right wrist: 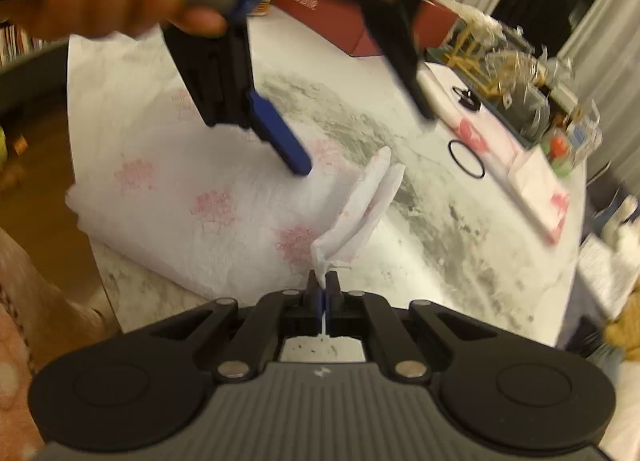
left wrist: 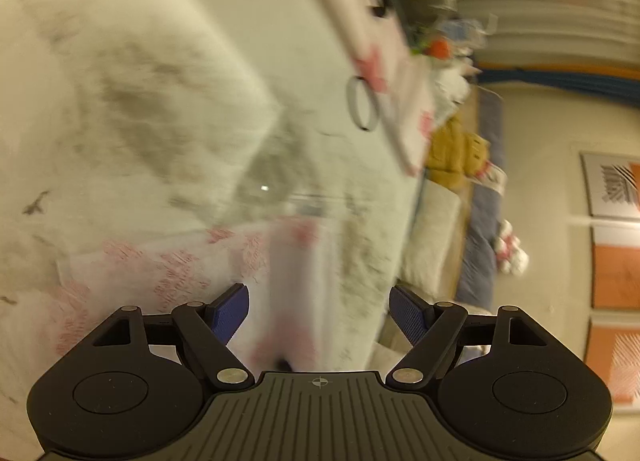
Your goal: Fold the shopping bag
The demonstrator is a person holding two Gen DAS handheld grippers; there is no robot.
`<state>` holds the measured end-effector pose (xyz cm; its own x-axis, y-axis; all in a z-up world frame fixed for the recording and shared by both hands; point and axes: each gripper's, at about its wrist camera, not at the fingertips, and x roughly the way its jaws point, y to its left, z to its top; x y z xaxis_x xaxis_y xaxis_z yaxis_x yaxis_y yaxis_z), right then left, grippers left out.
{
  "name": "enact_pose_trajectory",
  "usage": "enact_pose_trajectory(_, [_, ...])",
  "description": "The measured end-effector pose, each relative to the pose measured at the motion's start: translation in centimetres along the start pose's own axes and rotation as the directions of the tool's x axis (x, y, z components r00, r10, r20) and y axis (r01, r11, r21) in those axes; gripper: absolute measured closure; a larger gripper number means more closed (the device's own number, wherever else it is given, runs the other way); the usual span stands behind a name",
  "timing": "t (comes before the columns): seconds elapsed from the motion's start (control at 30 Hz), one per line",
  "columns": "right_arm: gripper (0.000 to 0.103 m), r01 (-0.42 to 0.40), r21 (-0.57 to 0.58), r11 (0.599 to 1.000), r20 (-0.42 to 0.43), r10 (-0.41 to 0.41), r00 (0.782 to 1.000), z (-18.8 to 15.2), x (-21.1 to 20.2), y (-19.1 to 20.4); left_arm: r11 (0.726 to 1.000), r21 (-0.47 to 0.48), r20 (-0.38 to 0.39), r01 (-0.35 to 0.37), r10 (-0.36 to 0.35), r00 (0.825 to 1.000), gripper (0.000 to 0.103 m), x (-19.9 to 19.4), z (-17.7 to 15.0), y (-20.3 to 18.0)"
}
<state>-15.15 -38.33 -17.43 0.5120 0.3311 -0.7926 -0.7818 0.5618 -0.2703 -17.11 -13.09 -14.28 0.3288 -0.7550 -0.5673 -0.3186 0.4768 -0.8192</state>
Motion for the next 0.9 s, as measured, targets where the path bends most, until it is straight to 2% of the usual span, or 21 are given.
enact_pose_trajectory(0.07, [0.101, 0.048, -0.134, 0.990, 0.034, -0.044, 0.998, -0.6, -0.5, 1.2, 0.998, -0.054, 0.009, 0.038, -0.038, 0.999, 0.026, 0.0, 0.3, 0.9])
enact_pose_trajectory(0.1, [0.098, 0.071, -0.225, 0.972, 0.058, -0.060, 0.997, -1.0, -0.7, 2.0, 0.997, -0.058, 0.009, 0.047, -0.046, 0.999, 0.026, 0.1, 0.5, 1.0])
enact_pose_trajectory(0.2, [0.094, 0.121, -0.493, 0.861, 0.122, -0.069, 0.990, -2.8, -0.8, 4.3, 0.996, -0.069, 0.017, 0.062, -0.061, 0.998, 0.026, 0.5, 0.6, 1.1])
enact_pose_trajectory(0.3, [0.094, 0.129, -0.591, 0.796, 0.138, -0.058, 0.989, -3.9, -0.6, 4.5, 0.993, -0.093, 0.022, 0.075, -0.073, 0.997, 0.026, 0.6, 0.7, 1.3])
enact_pose_trajectory(0.37, [0.095, 0.109, -0.589, 0.801, 0.116, -0.049, 0.992, -3.7, -0.5, 4.1, 0.993, -0.094, 0.021, 0.078, -0.076, 0.997, 0.026, 0.6, 0.7, 1.3])
enact_pose_trajectory(0.4, [0.095, 0.097, -0.570, 0.816, 0.105, -0.045, 0.993, -3.2, -0.4, 3.8, 0.993, -0.090, 0.020, 0.077, -0.076, 0.997, 0.026, 0.7, 0.7, 1.2])
enact_pose_trajectory(0.5, [0.095, 0.043, -0.448, 0.893, 0.101, 0.003, 0.995, -1.4, -0.7, 2.9, 0.994, -0.084, 0.020, 0.074, -0.073, 0.997, 0.026, 0.8, 0.6, 1.1])
enact_pose_trajectory(0.53, [0.095, 0.037, -0.426, 0.904, 0.116, 0.014, 0.993, -0.9, -0.9, 2.8, 0.994, -0.081, 0.019, 0.072, -0.071, 0.997, 0.026, 0.9, 0.7, 1.0])
enact_pose_trajectory(0.67, [0.093, 0.022, -0.502, 0.865, 0.115, 0.042, 0.992, -1.0, -0.6, 3.9, 0.996, -0.073, 0.009, 0.059, -0.059, 0.998, 0.026, 0.8, 0.9, 0.7])
enact_pose_trajectory(0.73, [0.100, -0.017, -0.515, 0.857, 0.082, 0.069, 0.994, -1.5, -0.2, 4.1, 0.996, -0.068, 0.004, 0.056, -0.056, 0.998, 0.026, 0.9, 1.0, 0.6])
enact_pose_trajectory(0.8, [0.100, -0.020, -0.513, 0.858, 0.077, 0.069, 0.995, -2.0, 0.0, 4.2, 0.996, -0.066, 0.002, 0.057, -0.057, 0.998, 0.026, 0.9, 1.0, 0.6])
enact_pose_trajectory(0.9, [0.100, -0.033, -0.472, 0.881, 0.061, 0.070, 0.996, -2.1, 0.2, 3.7, 0.996, -0.066, 0.001, 0.060, -0.060, 0.998, 0.026, 0.9, 1.0, 0.6])
